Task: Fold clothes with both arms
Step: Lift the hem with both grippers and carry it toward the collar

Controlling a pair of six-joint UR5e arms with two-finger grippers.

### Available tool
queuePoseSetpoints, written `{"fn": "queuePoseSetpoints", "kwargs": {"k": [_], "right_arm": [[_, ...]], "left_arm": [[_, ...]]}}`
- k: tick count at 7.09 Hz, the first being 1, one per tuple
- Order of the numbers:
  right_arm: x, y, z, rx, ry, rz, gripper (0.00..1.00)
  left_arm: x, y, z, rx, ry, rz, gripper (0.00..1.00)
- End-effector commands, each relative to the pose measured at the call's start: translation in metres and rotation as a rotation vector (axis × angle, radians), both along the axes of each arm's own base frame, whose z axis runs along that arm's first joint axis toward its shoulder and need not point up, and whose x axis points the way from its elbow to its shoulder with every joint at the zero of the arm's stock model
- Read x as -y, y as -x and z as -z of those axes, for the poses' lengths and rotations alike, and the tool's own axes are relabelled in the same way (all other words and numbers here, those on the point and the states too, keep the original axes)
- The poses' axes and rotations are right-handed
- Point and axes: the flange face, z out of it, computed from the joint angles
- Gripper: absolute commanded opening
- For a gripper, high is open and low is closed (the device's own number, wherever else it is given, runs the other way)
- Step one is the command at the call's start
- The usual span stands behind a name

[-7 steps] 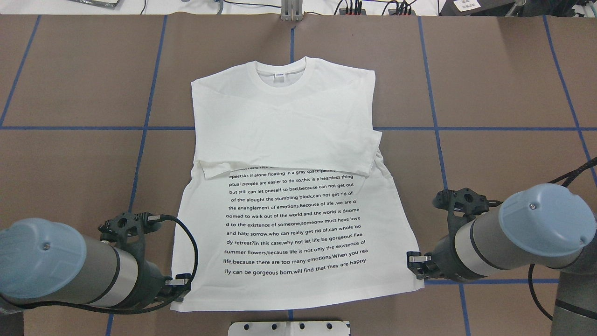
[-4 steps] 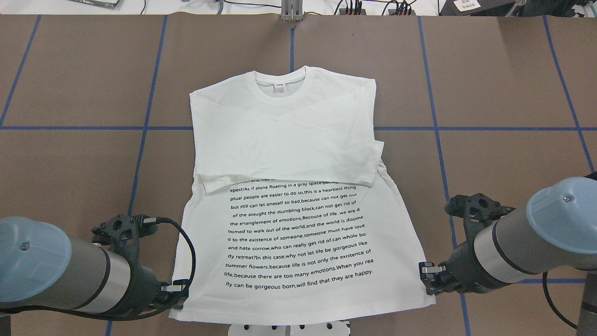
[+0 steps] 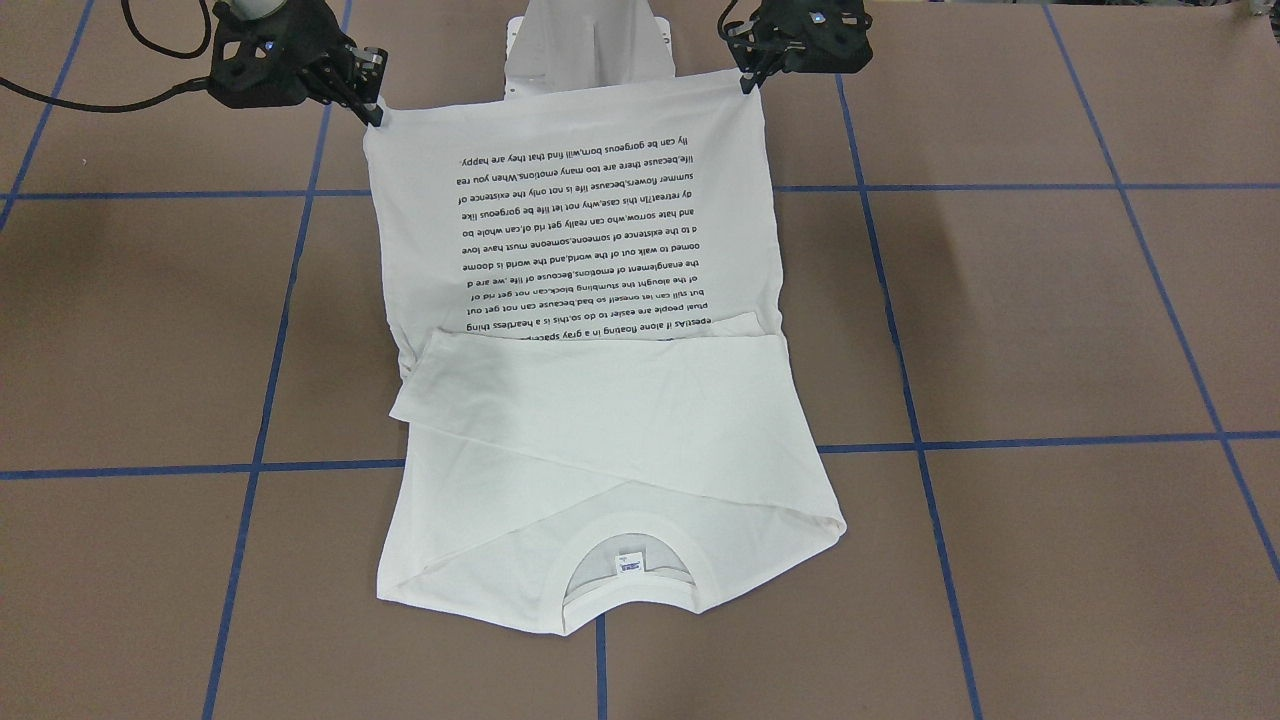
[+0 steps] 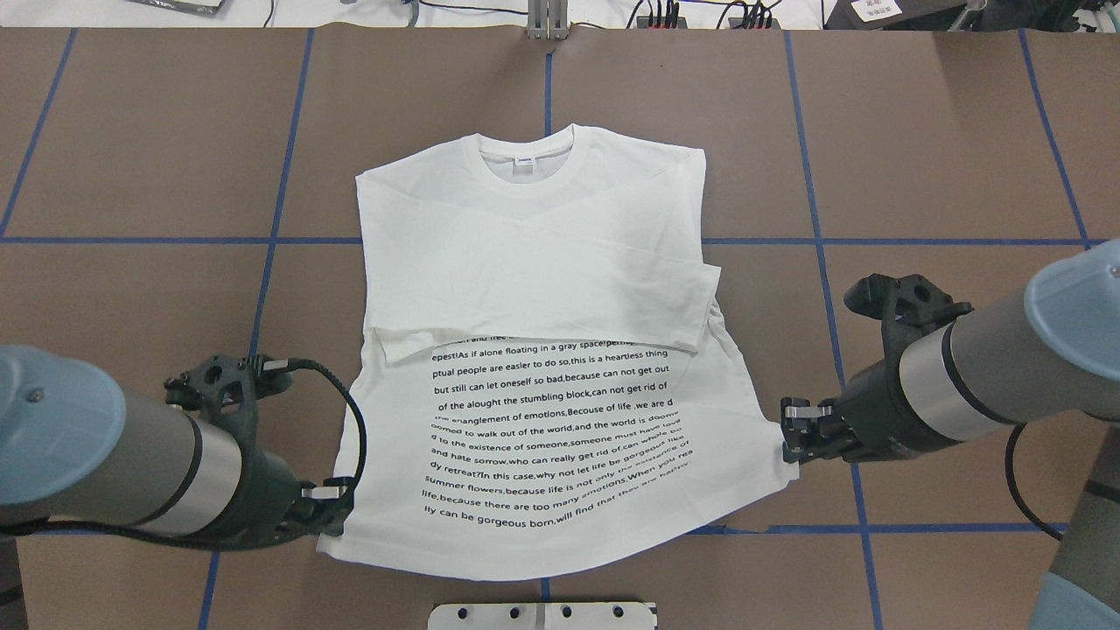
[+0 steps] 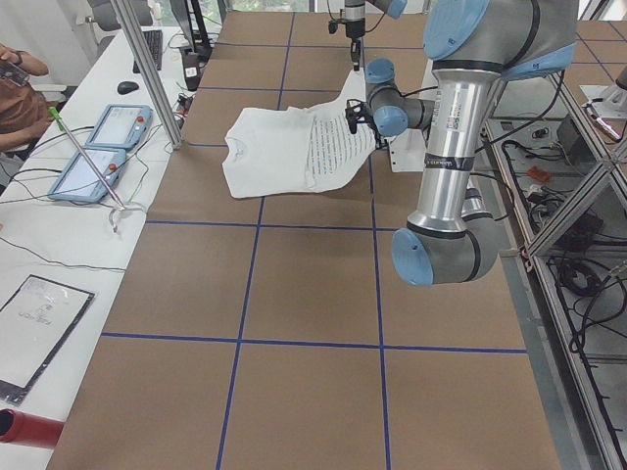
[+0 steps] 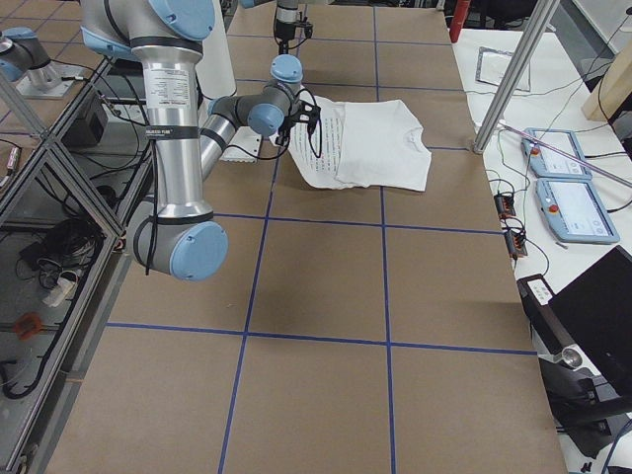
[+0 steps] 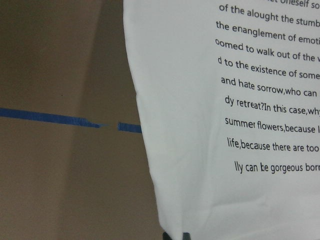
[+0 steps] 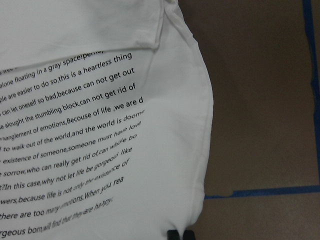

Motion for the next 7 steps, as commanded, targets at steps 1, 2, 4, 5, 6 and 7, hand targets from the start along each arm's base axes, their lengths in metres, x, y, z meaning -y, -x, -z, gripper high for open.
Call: {"fn": "queuePoseSetpoints", "kwargs": {"k": [1,2,4,5,6,7], "right_arm": [[0.055,-0.011,-0.013,-0.022,0.004,-0.08,0.0],[0.088,-0.008,-0.011,-0.026,-0.042,-0.091,0.0],[0.154,-0.004,-0.017,-0.03,-0.023,-0.101,0.0],[0.188,0.003,-0.01,-0.039,-0.06,-0.105,0.0],[0.227,0.016,0.0,-0.05,-0.056,-0.123,0.0],[0.255,0.028,0.001,-0.069,-0.07,-0.113,0.0]], "left_arm": [[0.082,0.021,0.009,0.07,-0.085,0.033,0.0],[0.121,0.029,0.004,0.093,-0.073,0.091,0.0],[0.176,0.054,-0.013,0.125,-0.076,0.138,0.0],[0.193,0.043,-0.008,0.125,-0.07,0.143,0.0],[0.213,0.031,-0.006,0.115,-0.075,0.153,0.0],[0.231,0.016,-0.016,0.098,-0.089,0.159,0.0]]}}
